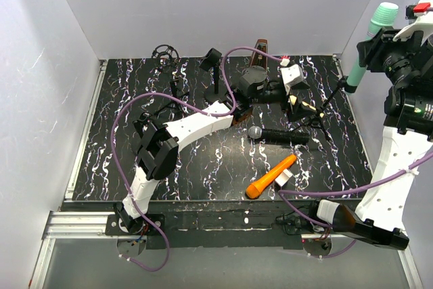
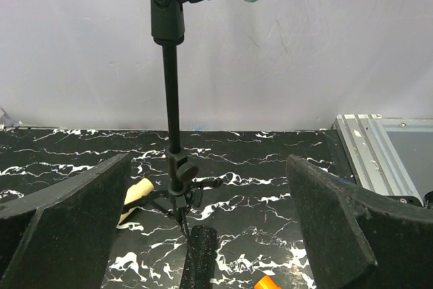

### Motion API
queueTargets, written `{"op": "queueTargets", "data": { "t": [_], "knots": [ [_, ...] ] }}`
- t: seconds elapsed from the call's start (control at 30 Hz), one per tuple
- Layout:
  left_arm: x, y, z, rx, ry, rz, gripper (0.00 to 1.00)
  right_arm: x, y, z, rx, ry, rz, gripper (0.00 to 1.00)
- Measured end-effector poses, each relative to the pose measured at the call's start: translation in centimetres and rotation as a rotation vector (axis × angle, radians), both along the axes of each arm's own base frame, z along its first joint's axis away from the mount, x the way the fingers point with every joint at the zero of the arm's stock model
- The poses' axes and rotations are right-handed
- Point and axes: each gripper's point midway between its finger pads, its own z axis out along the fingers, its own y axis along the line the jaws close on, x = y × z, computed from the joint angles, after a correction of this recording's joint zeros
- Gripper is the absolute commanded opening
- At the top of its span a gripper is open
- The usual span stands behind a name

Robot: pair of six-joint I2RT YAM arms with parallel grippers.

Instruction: Remove the microphone from the stand

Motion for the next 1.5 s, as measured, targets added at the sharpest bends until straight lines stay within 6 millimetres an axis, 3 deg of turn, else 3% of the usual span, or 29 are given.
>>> {"op": "queueTargets", "data": {
  "t": [0.33,0.47,0.57,0.73,0.83,0.97,1.13,1.33,1.4,1.5],
  "knots": [
    [1.2,0.7,-0.7,0.038,-0.017,0.055,0.98,1.6,2.3,1.9,0.067,-0.053,0.131,0.01],
    [2.1,2.8,-0.7,0.079,-0.020,0.121,0.98,2.8,4.4,2.4,0.085,-0.064,0.217,0.01],
    [2.6,6.0,0.2,0.113,-0.025,0.175,0.98,3.5,7.1,2.7,0.087,-0.067,0.308,0.01],
    [2.9,13.1,4.5,0.130,-0.085,0.291,0.98,4.2,12.1,3.0,0.099,-0.068,0.465,0.01],
    [2.7,17.7,7.3,0.135,-0.131,0.384,0.98,4.2,15.4,3.2,0.108,-0.069,0.559,0.01],
    [1.9,22.2,8.8,0.150,-0.166,0.487,0.98,3.5,20.4,2.9,0.120,-0.062,0.699,0.01],
    [1.0,24.9,5.8,0.213,-0.138,0.526,0.98,2.5,25.5,2.2,0.137,-0.048,0.858,0.01],
    [0.7,25.2,0.2,0.286,-0.043,0.516,0.98,1.6,30.2,-0.6,0.147,0.013,1.030,0.01],
    [0.6,25.3,-0.7,0.294,-0.021,0.517,0.98,1.4,31.4,-2.1,0.147,0.048,1.072,0.01],
    [0.5,25.4,-0.5,0.286,-0.013,0.520,0.98,0.7,32.9,-3.7,0.144,0.073,1.130,0.01]
  ]
}}
